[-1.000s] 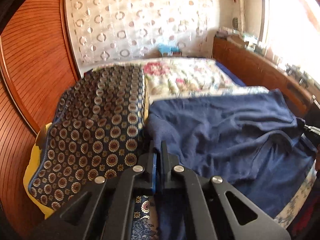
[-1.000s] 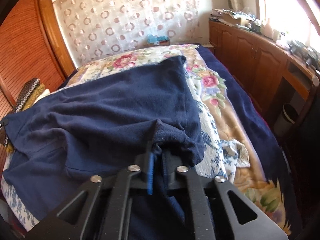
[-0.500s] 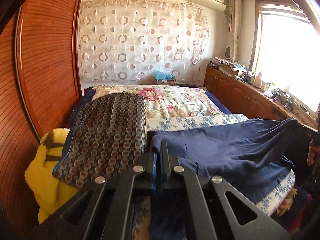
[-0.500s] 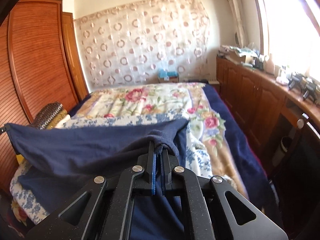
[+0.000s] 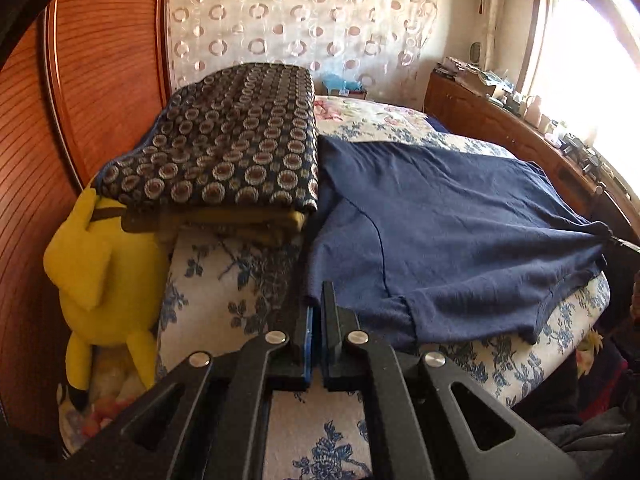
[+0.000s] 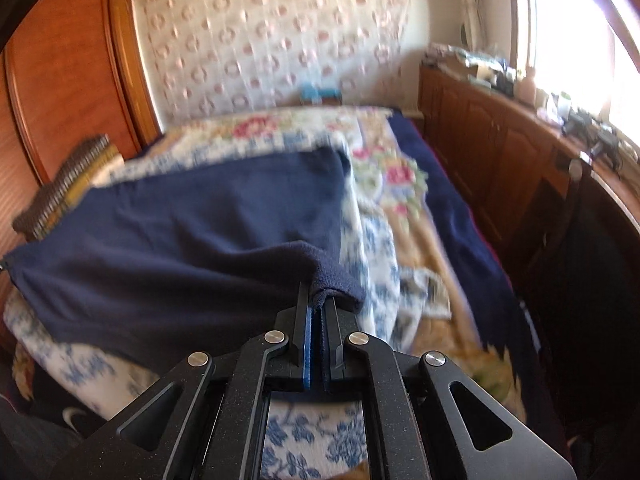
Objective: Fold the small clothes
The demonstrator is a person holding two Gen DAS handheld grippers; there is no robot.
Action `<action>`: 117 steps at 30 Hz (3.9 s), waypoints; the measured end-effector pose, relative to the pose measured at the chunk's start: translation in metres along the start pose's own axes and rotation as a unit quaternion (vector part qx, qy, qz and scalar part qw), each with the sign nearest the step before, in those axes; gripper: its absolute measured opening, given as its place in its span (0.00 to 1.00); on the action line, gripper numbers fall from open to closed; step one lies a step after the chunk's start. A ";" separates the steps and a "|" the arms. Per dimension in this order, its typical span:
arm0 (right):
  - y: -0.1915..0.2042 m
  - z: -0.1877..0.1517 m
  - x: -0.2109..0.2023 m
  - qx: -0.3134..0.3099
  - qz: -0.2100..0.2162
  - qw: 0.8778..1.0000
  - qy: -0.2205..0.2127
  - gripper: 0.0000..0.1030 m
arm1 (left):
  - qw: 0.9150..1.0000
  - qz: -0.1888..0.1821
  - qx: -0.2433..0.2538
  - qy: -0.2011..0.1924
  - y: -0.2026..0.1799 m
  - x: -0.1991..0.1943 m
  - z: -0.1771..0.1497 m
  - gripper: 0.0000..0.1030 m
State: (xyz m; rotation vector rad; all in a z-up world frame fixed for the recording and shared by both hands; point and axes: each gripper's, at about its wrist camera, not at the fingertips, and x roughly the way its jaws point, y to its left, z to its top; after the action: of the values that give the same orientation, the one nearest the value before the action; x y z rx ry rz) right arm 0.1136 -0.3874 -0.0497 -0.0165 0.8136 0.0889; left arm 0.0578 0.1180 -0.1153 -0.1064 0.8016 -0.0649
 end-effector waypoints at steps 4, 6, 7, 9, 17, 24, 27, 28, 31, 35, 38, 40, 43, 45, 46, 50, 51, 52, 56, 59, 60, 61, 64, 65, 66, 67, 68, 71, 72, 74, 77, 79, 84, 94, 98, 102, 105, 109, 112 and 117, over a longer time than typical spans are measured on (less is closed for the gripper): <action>0.004 -0.012 0.005 -0.007 -0.004 1.000 0.013 0.02 | 1.000 0.002 0.011 0.018 -0.004 0.003 -0.005 0.00; 0.006 -0.015 0.005 -0.013 -0.008 1.000 0.013 0.04 | 1.000 -0.002 0.010 0.017 -0.002 0.000 -0.006 0.02; 0.005 -0.015 0.003 -0.012 -0.009 1.000 0.012 0.04 | 1.000 -0.006 0.009 0.013 -0.003 -0.004 -0.007 0.03; 0.004 -0.014 -0.002 -0.012 -0.009 1.000 0.006 0.08 | 1.000 -0.004 0.008 -0.001 -0.003 -0.014 -0.004 0.07; 0.008 -0.008 -0.016 -0.020 -0.007 1.000 -0.021 0.40 | 1.000 0.007 0.011 -0.019 0.002 -0.025 0.009 0.17; 0.027 -0.004 -0.024 -0.040 -0.003 0.998 -0.039 0.41 | 0.999 0.016 0.018 0.024 0.005 0.010 0.008 0.19; 0.033 -0.002 -0.026 -0.047 0.005 0.998 -0.044 0.42 | 0.999 0.013 0.018 0.036 0.006 0.021 0.005 0.20; 0.036 -0.002 -0.026 -0.050 0.009 0.998 -0.045 0.42 | 0.999 0.013 0.017 0.038 0.007 0.023 0.005 0.20; 0.043 -0.002 -0.025 -0.058 0.020 0.997 -0.046 0.43 | 0.999 0.013 0.015 0.050 0.008 0.032 0.003 0.21; 0.054 -0.002 -0.020 -0.063 0.036 0.996 -0.045 0.43 | 0.998 0.009 0.008 0.066 0.013 0.042 0.001 0.24; 0.063 -0.002 -0.015 -0.069 0.049 0.996 -0.043 0.43 | 0.998 0.000 -0.003 0.068 0.017 0.045 0.001 0.26; 0.068 -0.002 -0.013 -0.073 0.055 0.995 -0.042 0.43 | 0.997 -0.012 -0.016 0.072 0.023 0.048 0.002 0.27; 0.077 -0.003 -0.009 -0.084 0.064 0.994 -0.041 0.43 | 0.996 -0.030 -0.027 0.078 0.030 0.052 0.007 0.31; 0.081 -0.004 -0.007 -0.090 0.069 0.993 -0.040 0.43 | 0.996 -0.037 -0.022 0.083 0.031 0.055 0.010 0.33; 0.083 -0.004 -0.007 -0.092 0.071 0.992 -0.041 0.43 | 0.995 -0.039 -0.015 0.087 0.030 0.056 0.013 0.34; 0.088 -0.007 -0.006 -0.098 0.076 0.991 -0.044 0.43 | 0.994 -0.053 0.005 0.101 0.023 0.060 0.021 0.35; 0.088 -0.007 -0.005 -0.097 0.077 0.991 -0.043 0.43 | 0.993 -0.056 0.009 0.103 0.021 0.061 0.023 0.35; 0.088 -0.008 -0.004 -0.096 0.077 0.991 -0.042 0.43 | 0.992 -0.060 0.014 0.108 0.017 0.062 0.025 0.35; 0.085 -0.008 -0.001 -0.092 0.076 0.992 -0.040 0.43 | 0.991 -0.055 0.031 0.115 0.010 0.068 0.031 0.35; 0.084 -0.005 0.001 -0.093 0.074 0.992 -0.041 0.43 | 0.991 -0.057 0.023 0.116 0.009 0.073 0.037 0.35; 0.085 -0.003 0.003 -0.094 0.074 0.992 -0.042 0.43 | 0.991 -0.054 0.028 0.116 0.007 0.074 0.039 0.35; 0.086 -0.002 0.006 -0.096 0.072 0.992 -0.041 0.43 | 0.991 -0.049 0.035 0.117 0.004 0.075 0.039 0.35; 0.088 0.000 0.017 -0.100 0.072 0.992 -0.034 0.57 | 0.991 -0.055 0.043 0.116 -0.003 0.077 0.041 0.23; 0.089 0.000 0.020 -0.100 0.074 0.992 -0.032 0.61 | 0.991 -0.059 0.045 0.113 -0.004 0.076 0.041 0.15; 0.090 0.000 0.025 -0.100 0.076 0.992 -0.027 0.62 | 0.991 -0.058 0.048 0.109 -0.006 0.075 0.041 0.09; 0.091 -0.001 0.029 -0.101 0.074 0.992 -0.022 0.62 | 0.991 -0.059 0.052 0.105 -0.008 0.074 0.040 0.08; 0.093 -0.001 0.033 -0.102 0.071 0.992 -0.019 0.62 | 0.992 -0.058 0.052 0.099 -0.008 0.073 0.040 0.06; 0.094 -0.005 0.038 -0.099 0.073 0.992 -0.012 0.62 | 0.994 -0.069 0.045 0.078 -0.015 0.069 0.043 0.05; 0.093 -0.007 0.038 -0.098 0.072 0.993 -0.012 0.62 | 0.994 -0.080 0.040 0.063 -0.019 0.064 0.046 0.04; 0.088 -0.009 0.038 -0.092 0.068 0.993 -0.012 0.62 | 0.994 -0.090 0.037 0.047 -0.027 0.057 0.053 0.04; 0.079 -0.011 0.037 -0.078 0.069 0.995 -0.008 0.62 | 0.992 -0.123 0.037 0.014 -0.047 0.044 0.069 0.04; 0.070 -0.014 0.034 -0.065 0.069 0.995 -0.009 0.62 | 0.987 -0.151 0.047 -0.001 -0.067 0.035 0.082 0.04; 0.056 -0.017 0.024 -0.045 0.069 0.996 -0.017 0.62 | 0.975 -0.206 0.080 -0.031 -0.122 0.018 0.108 0.04; 0.039 -0.018 -0.006 -0.032 0.059 0.996 -0.052 0.62 | 0.948 -0.268 0.165 -0.049 -0.241 0.013 0.158 0.04; 0.027 -0.019 -0.019 -0.026 0.054 0.996 -0.065 0.62 | 0.939 -0.283 0.190 -0.046 -0.285 0.009 0.166 0.04; 0.020 -0.020 -0.030 -0.025 0.044 0.996 -0.072 0.62 | 0.932 -0.293 0.208 -0.037 -0.318 0.009 0.170 0.04; 0.016 -0.022 -0.036 -0.024 0.039 0.996 -0.079 0.62 | 0.929 -0.294 0.221 -0.034 -0.337 0.008 0.170 0.04; 0.009 -0.027 -0.036 -0.014 0.028 0.997 -0.075 0.62 | 0.923 -0.286 0.257 0.012 -0.359 0.024 0.163 0.06; 0.001 -0.030 -0.035 -0.006 0.027 0.997 -0.072 0.62 | 0.921 -0.261 0.288 0.024 -0.369 0.031 0.148 0.13; -0.002 -0.030 -0.035 -0.003 0.024 0.997 -0.071 0.62 | 0.918 -0.266 0.293 0.019 -0.366 0.019 0.141 0.19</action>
State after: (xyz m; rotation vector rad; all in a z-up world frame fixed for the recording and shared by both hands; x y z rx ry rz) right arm 0.0684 -0.3932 -0.0450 0.0040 0.6716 0.1359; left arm 0.1660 -0.2371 0.0119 0.2503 0.7443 -0.8201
